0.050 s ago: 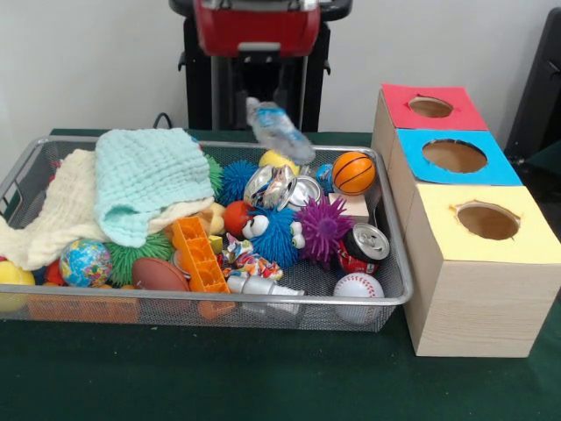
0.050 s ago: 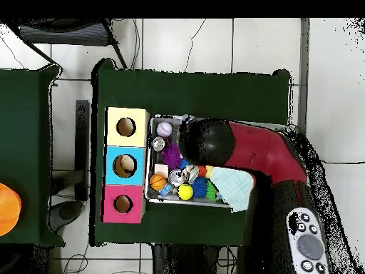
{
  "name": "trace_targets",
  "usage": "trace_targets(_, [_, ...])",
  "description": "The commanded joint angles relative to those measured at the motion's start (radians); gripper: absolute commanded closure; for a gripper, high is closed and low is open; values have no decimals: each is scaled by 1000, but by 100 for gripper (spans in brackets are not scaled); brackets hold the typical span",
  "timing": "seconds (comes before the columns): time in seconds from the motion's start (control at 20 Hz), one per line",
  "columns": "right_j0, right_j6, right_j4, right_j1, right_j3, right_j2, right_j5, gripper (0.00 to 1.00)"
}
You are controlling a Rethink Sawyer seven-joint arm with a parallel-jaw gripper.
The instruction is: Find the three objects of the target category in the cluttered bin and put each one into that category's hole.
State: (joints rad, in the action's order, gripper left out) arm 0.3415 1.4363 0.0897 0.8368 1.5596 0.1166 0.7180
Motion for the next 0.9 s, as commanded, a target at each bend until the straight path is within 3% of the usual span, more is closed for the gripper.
trace_targets(0.05, [-84, 378, -93, 15, 80, -56, 82, 100])
trace_targets(0.4, [-160, 443, -159, -10, 126, -92, -2, 100])
trace_targets(0.9, [-176, 479, -204, -73, 197, -77, -119, 100])
